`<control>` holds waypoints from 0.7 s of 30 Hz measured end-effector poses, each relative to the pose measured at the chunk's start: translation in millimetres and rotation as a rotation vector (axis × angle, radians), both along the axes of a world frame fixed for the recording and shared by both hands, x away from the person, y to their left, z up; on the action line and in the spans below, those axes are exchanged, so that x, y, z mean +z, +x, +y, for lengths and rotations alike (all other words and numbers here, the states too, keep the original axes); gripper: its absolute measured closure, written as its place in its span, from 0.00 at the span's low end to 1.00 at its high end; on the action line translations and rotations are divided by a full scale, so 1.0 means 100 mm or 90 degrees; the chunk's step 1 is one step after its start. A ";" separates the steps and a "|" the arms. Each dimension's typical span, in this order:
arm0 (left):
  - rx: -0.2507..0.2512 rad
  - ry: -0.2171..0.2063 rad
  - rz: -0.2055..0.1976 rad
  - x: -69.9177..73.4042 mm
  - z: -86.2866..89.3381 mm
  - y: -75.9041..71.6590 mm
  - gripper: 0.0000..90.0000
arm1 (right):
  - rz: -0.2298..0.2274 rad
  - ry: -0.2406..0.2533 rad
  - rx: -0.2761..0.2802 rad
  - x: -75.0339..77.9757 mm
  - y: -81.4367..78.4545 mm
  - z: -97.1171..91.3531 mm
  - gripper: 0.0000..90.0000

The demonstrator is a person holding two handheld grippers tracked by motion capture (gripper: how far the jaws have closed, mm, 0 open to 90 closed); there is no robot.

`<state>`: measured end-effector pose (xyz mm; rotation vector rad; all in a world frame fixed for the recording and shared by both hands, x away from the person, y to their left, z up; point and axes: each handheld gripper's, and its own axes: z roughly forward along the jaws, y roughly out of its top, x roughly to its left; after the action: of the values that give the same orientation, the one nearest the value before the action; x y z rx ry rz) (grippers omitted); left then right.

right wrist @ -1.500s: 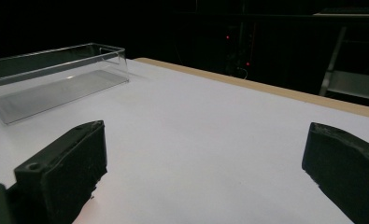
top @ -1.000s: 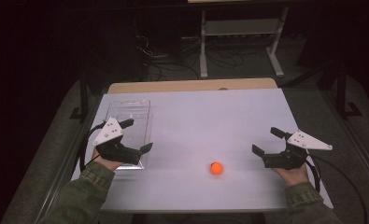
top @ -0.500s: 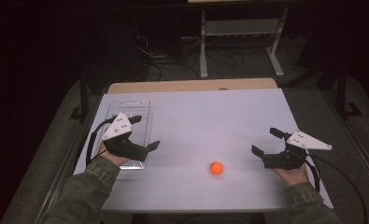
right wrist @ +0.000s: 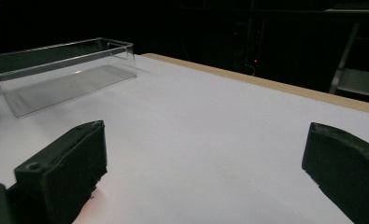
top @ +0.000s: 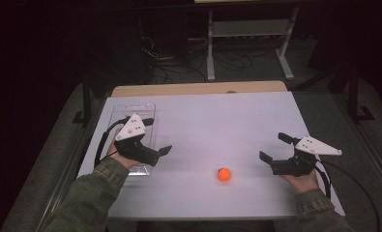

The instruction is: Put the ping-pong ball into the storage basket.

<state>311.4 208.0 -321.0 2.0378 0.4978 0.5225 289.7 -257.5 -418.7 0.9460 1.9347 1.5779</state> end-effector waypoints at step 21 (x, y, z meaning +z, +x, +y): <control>-0.051 0.043 0.007 0.11 -0.29 0.07 0.00 | 0.002 -0.002 0.003 0.00 -0.01 0.00 0.00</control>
<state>318.4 178.6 -310.5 2.1159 0.4083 0.4863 288.9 -257.2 -418.4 0.9441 1.9419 1.5770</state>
